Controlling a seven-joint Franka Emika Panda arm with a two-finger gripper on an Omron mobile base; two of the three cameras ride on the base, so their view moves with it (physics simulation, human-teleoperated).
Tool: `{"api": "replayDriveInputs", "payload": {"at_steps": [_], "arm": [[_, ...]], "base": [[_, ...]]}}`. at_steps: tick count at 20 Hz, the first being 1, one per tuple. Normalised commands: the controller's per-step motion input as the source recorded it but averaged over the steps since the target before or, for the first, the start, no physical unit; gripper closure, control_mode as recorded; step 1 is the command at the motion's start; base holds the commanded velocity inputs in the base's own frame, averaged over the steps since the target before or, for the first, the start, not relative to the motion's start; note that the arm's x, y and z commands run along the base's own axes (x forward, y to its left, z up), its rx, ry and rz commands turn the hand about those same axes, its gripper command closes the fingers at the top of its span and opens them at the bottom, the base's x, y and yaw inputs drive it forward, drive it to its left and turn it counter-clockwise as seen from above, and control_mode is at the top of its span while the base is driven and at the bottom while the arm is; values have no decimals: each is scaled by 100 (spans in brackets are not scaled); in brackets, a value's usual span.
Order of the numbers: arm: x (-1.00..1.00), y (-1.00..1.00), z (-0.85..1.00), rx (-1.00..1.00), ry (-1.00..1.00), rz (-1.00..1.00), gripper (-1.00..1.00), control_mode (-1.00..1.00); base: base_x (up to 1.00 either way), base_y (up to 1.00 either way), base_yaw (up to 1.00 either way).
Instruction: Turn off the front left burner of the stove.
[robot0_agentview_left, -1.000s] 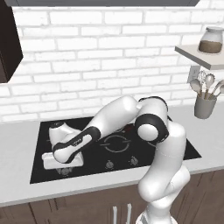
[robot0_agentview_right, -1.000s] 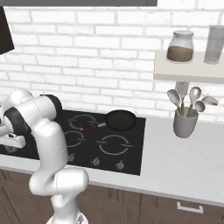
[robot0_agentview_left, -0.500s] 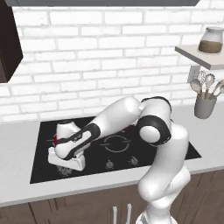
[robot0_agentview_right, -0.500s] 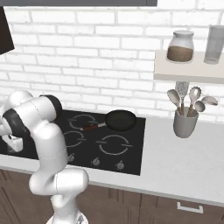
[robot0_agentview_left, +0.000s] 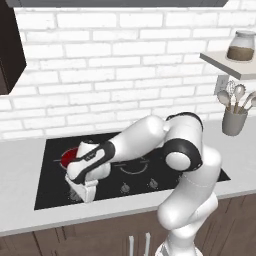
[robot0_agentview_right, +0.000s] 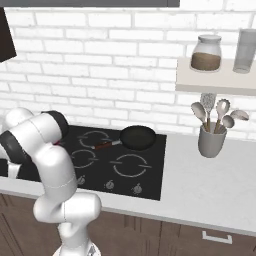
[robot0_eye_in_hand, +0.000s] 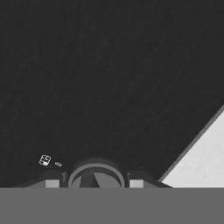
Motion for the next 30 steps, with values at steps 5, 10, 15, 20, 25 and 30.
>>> {"api": "replayDriveInputs", "payload": {"at_steps": [5, 10, 15, 20, 25, 30], "arm": [[14, 0, 0, 0, 7, -72, 100, -100], [29, 0, 0, 0, 13, -76, 100, -100], [45, 0, 0, 0, 20, -76, 100, -100], [44, 0, 0, 0, 22, -78, 100, -100], [46, 1, 0, 0, 20, -79, 100, -100], [43, 6, 0, 0, 23, -79, 100, -100]], "base": [[0, 0, 0], [0, 0, 0], [0, 0, 0], [0, 0, 0], [0, 0, 0], [0, 0, 0]]}}
